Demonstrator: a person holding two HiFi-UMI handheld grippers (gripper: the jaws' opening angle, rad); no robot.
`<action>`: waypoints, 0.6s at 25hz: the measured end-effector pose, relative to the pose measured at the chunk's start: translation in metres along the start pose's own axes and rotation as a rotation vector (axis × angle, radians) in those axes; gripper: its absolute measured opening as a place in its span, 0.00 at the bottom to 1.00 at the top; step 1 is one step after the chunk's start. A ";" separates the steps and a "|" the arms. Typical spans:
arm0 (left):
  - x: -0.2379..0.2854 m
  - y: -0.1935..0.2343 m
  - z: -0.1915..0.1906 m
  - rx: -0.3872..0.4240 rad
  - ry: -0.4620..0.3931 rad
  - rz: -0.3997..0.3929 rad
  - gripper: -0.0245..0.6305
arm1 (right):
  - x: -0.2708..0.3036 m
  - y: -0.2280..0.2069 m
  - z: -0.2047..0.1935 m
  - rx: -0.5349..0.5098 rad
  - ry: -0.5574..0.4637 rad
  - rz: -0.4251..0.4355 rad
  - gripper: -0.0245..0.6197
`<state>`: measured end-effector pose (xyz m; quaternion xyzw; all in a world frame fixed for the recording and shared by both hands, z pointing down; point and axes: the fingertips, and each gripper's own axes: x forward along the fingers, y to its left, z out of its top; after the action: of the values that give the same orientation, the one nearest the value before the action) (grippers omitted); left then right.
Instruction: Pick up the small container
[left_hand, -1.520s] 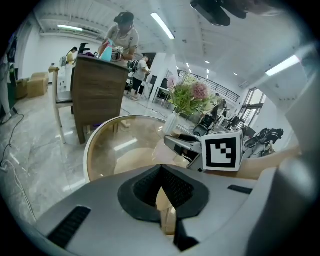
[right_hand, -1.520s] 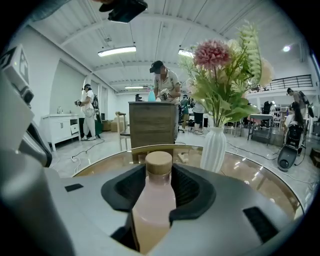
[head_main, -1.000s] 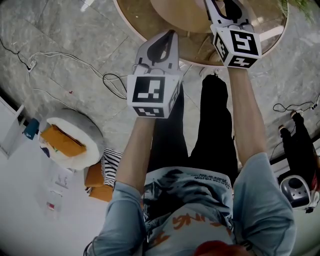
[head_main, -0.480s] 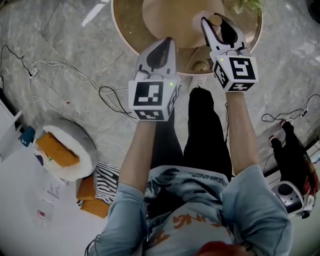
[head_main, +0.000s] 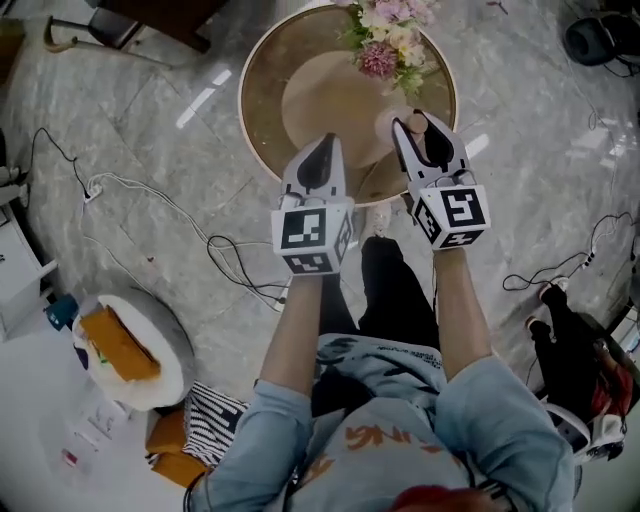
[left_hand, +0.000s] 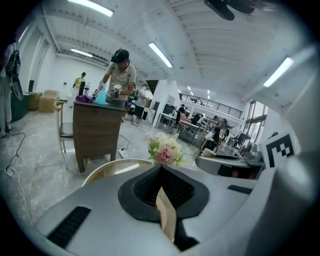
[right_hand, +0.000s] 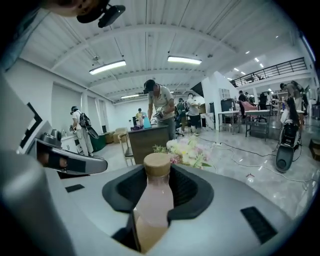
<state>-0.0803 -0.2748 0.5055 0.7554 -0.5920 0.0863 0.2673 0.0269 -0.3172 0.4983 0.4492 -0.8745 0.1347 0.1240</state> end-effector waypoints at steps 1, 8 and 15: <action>-0.004 -0.006 0.010 0.002 -0.013 0.002 0.07 | -0.007 -0.001 0.011 0.002 -0.011 -0.002 0.27; -0.040 -0.049 0.071 -0.005 -0.096 0.021 0.07 | -0.060 0.000 0.088 0.007 -0.088 -0.007 0.27; -0.072 -0.075 0.130 0.004 -0.201 0.035 0.07 | -0.099 0.007 0.159 0.007 -0.188 -0.019 0.27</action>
<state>-0.0541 -0.2675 0.3415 0.7503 -0.6287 0.0159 0.2036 0.0621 -0.2945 0.3153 0.4687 -0.8774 0.0940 0.0412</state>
